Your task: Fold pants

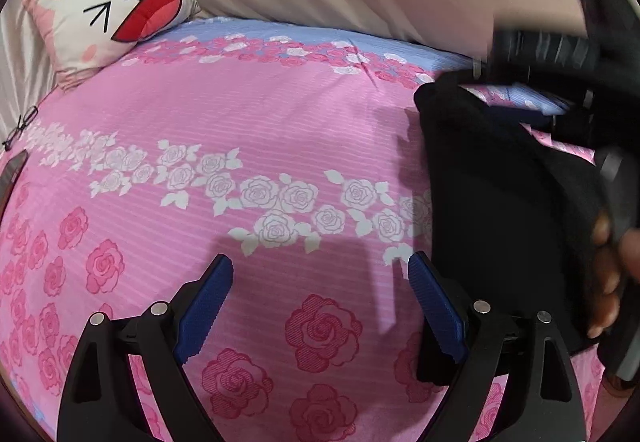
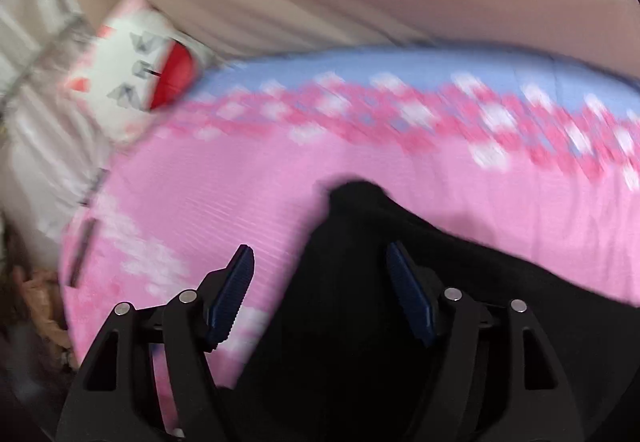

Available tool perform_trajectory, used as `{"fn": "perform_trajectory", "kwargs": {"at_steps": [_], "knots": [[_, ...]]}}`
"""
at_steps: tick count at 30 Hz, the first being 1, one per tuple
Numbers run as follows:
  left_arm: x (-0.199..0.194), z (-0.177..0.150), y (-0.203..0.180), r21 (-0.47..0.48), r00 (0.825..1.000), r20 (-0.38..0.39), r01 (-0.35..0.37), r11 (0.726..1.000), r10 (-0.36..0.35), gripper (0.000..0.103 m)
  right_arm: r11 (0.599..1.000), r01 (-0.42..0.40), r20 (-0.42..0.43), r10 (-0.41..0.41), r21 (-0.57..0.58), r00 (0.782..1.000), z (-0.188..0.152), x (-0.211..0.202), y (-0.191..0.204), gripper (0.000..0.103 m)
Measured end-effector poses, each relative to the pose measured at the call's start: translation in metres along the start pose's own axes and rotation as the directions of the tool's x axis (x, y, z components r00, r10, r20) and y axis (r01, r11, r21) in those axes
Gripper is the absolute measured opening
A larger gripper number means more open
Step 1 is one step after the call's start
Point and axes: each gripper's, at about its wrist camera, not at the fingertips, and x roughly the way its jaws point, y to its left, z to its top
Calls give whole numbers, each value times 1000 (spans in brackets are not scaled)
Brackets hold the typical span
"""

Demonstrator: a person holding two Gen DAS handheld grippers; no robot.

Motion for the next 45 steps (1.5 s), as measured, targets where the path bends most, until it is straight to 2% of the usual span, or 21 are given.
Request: {"fn": "perform_trajectory", "kwargs": {"at_steps": [2,3,4,6,9,10,11,12,13,14,16,20,24,28,30,35,37,38,39,40,45], "knots": [[3,1,0,0,1000,-16,-1,1000,1,87,995,64,-42,-67,-74,997,4,29,10,69],[3,0,-1,3,1000,-16,-4,1000,4,87,988,119,-116,-130,-98,985,1,58,6,71],[2,0,-1,5,1000,-10,-6,1000,6,87,988,122,-120,-134,-95,984,0,63,3,73],[0,-1,-1,0,1000,-2,-20,1000,20,87,988,128,-51,-133,-82,990,14,44,11,71],[1,-1,1,-11,1000,-9,-17,1000,17,87,997,52,37,-50,-65,998,14,11,19,72],[2,-1,1,-10,1000,-12,-16,1000,16,87,996,43,59,-39,-73,998,10,7,18,87],[2,0,1,-7,1000,-15,-19,1000,19,87,992,78,73,-71,-101,995,3,10,17,96],[2,0,0,-1,1000,-16,-24,1000,24,87,980,145,36,-141,-136,989,-3,27,13,98],[3,0,-1,6,1000,-16,-23,1000,23,87,973,182,-54,-191,-140,980,-7,51,5,94],[3,0,-3,14,1000,-14,-28,1000,28,87,985,160,-108,-166,-64,980,-6,55,-8,91],[1,0,-4,18,999,-3,-53,998,53,87,996,91,20,-91,-5,996,3,20,-13,88],[-2,0,-5,26,997,12,-74,997,74,87,995,101,138,-101,4,985,-6,-49,-24,90],[-6,0,-12,61,993,39,-114,992,111,87,985,166,126,-170,45,977,-51,-90,-55,90],[-11,-1,-22,103,986,71,-161,982,154,87,964,249,62,-255,96,965,-94,-103,-109,87],[-15,0,-27,119,983,90,-171,978,161,87,966,234,90,-244,105,966,-102,-113,-114,78],[-27,-1,-38,162,972,128,-217,963,198,87,964,239,188,-258,121,948,-106,-159,-103,83],[-34,-2,-43,165,974,136,-205,965,184,87,942,316,152,-331,114,931,-114,-154,-117,88],[-37,-2,-48,170,974,143,-197,966,174,87,917,378,68,-388,128,919,-121,-140,-136,88],[-40,-2,-52,177,974,149,-194,965,168,87,923,343,38,-354,174,934,-129,-136,-153,90],[-42,-3,-57,187,974,156,-194,963,166,87,932,247,86,-278,265,957,-138,-150,-167,88],[-53,-7,-84,258,969,192,-205,944,158,87,913,217,224,-305,347,926,-167,-225,-176,88]]}}
